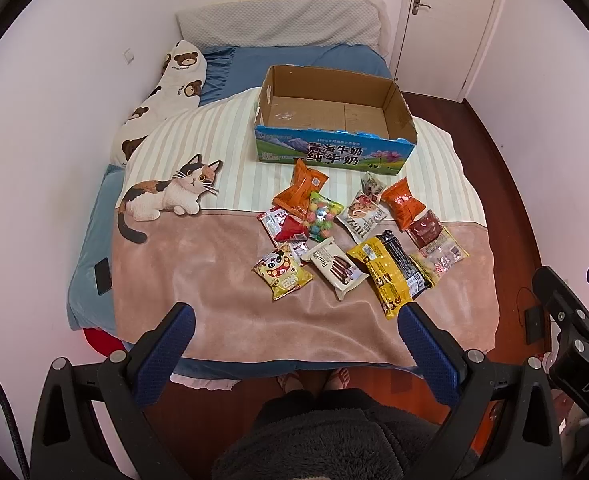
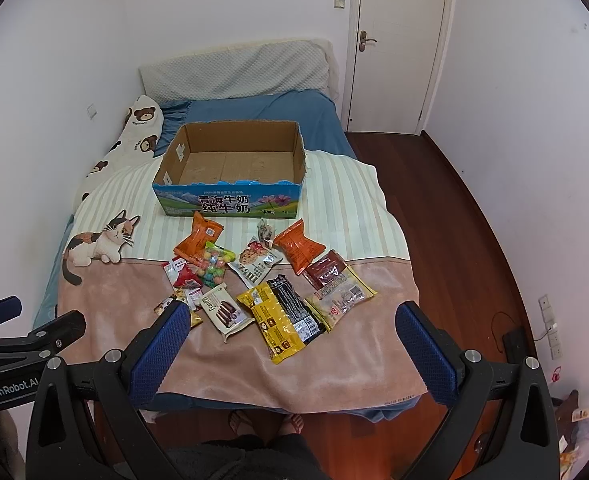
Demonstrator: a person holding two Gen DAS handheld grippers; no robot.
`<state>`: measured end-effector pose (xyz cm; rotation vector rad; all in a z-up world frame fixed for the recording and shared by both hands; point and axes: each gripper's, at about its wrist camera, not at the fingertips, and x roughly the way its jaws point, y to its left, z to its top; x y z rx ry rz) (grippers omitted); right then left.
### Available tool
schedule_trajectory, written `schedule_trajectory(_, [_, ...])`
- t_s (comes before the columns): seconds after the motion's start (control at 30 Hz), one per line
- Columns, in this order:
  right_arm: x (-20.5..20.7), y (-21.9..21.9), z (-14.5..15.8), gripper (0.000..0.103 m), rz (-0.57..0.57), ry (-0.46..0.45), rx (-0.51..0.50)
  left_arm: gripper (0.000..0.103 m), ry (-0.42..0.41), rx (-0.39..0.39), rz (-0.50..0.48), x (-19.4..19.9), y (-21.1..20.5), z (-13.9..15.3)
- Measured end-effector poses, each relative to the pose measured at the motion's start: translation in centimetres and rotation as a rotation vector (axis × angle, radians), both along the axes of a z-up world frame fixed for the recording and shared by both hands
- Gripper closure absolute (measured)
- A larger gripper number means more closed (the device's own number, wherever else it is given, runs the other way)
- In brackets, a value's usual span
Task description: Organize snacks
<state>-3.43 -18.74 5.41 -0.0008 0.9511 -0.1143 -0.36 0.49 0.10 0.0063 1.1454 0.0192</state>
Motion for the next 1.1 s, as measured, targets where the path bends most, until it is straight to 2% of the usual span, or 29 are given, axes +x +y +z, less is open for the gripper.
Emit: schedule_trajectory(1.1, [0.3, -0.18, 0.05, 0.0, -0.005, 0.003, 0.002, 0.0, 0.011, 0.0, -0.005, 0.46, -0.59, -0.07])
